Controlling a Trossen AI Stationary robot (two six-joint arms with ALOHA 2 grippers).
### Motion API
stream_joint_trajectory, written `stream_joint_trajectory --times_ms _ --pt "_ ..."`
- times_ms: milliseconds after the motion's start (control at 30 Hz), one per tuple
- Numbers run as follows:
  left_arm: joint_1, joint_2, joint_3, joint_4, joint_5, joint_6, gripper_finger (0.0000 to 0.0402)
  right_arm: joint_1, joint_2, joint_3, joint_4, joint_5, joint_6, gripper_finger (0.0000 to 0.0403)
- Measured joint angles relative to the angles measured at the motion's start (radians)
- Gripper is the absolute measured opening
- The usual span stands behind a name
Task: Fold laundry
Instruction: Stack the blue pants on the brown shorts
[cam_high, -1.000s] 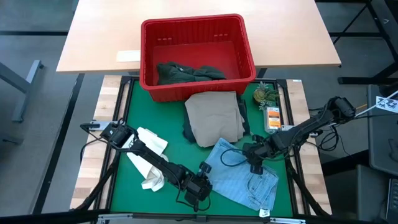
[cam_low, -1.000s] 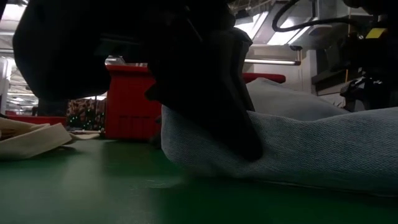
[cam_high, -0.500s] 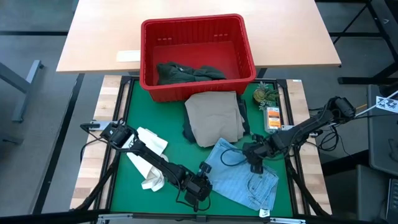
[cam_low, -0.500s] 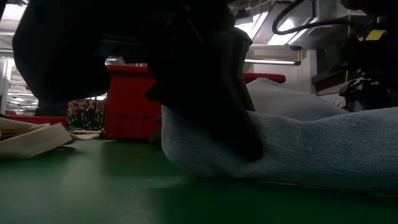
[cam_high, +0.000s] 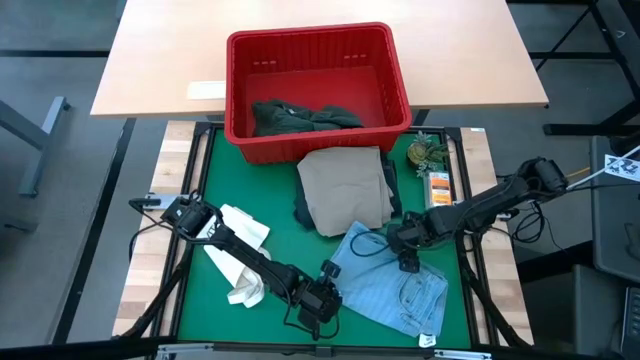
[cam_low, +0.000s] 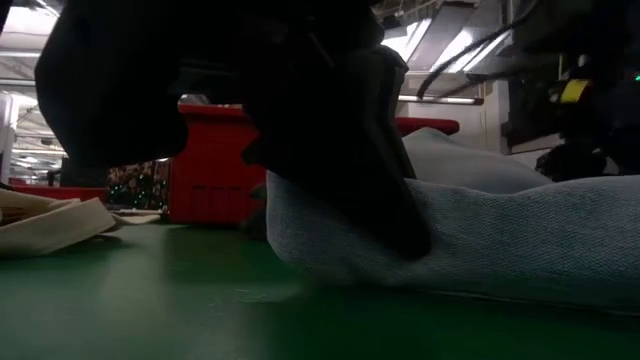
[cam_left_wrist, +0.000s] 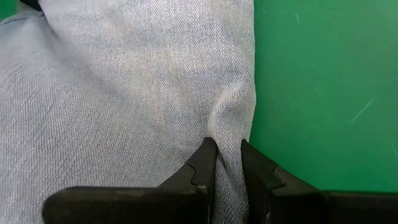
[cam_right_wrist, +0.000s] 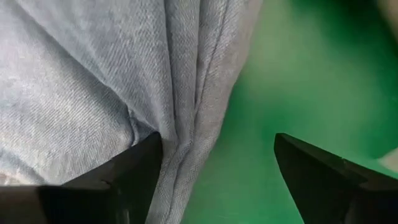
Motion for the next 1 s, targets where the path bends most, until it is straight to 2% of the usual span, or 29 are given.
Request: stream_joint_trajectory --times_ms 200,367,500,667,933,1000 --pt "0.0 0.0 -0.001 0.005 0.002 0.0 0.0037 -0.045 0.105 0.0 0.077 -0.186 -0.075 0.0304" --pt "-0.001 0.0 0.0 0.006 0.004 0.0 0.0037 -0.065 0.135 0.0 0.093 -0.23 -0.098 0.0291" --pt "-0.001 0.0 0.0 0.007 0.004 0.0 0.0037 -0.063 0.136 -0.001 0.11 -0.237 -0.099 0.0263" --pt "-0.001 0.0 0.0 0.008 0.004 0.0 0.0037 -0.062 0.138 -0.001 0.129 -0.252 -0.103 0.0197" --pt "-0.003 0.0 -0.001 0.022 0.012 0.0 0.0037 -0.06 0.141 -0.003 0.21 -0.303 -0.152 0.0042" --pt "-0.003 0.0 -0.001 0.024 0.005 0.0 0.0037 -0.06 0.141 -0.003 0.209 -0.302 -0.152 0.0018"
